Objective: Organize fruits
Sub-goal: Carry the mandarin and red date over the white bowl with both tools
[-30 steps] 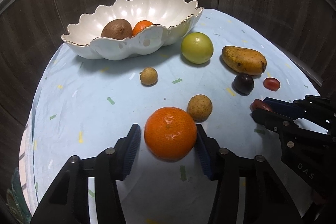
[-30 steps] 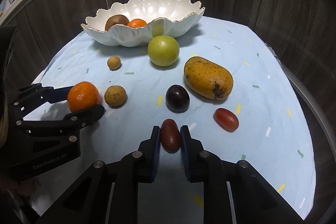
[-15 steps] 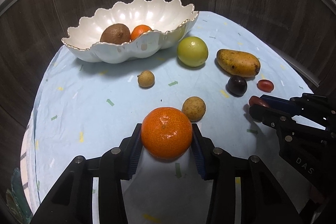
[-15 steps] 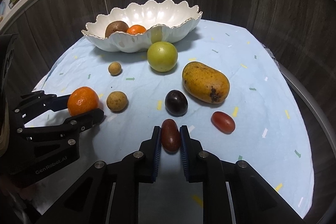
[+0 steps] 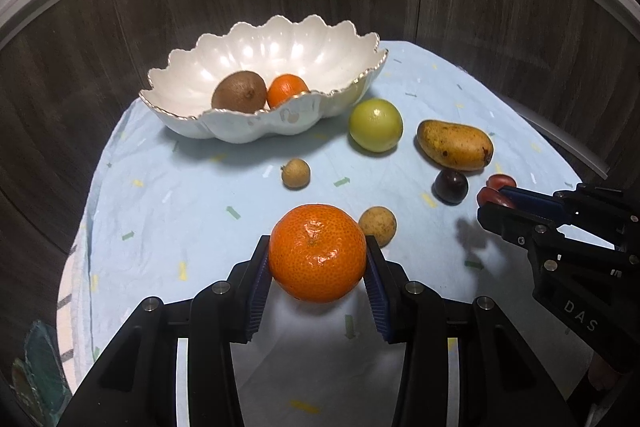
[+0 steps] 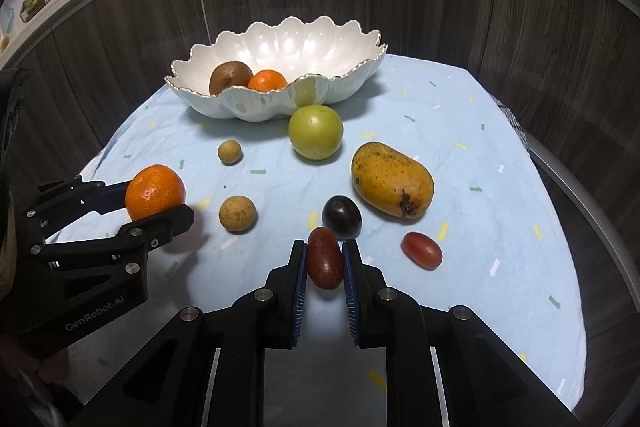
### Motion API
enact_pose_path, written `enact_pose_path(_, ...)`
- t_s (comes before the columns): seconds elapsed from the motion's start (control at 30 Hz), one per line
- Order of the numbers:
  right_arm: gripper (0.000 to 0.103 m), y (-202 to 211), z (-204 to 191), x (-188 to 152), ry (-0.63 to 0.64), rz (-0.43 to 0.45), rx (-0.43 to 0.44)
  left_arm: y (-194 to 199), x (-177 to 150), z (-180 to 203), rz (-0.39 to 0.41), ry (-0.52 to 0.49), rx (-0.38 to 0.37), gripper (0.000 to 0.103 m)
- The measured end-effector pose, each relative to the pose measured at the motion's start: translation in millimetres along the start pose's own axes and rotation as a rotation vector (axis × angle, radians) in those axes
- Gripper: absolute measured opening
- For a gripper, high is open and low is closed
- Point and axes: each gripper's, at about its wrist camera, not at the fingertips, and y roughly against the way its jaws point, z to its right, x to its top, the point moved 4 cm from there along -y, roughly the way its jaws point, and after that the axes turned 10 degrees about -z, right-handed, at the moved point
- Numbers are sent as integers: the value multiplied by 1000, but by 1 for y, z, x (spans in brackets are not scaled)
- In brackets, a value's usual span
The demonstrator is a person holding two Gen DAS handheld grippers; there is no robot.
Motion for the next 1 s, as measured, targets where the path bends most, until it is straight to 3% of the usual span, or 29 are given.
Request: enact_pose_path(1.0, 19, 25, -8, 82, 1, 126, 5, 28, 63, -49, 89, 76, 65, 43)
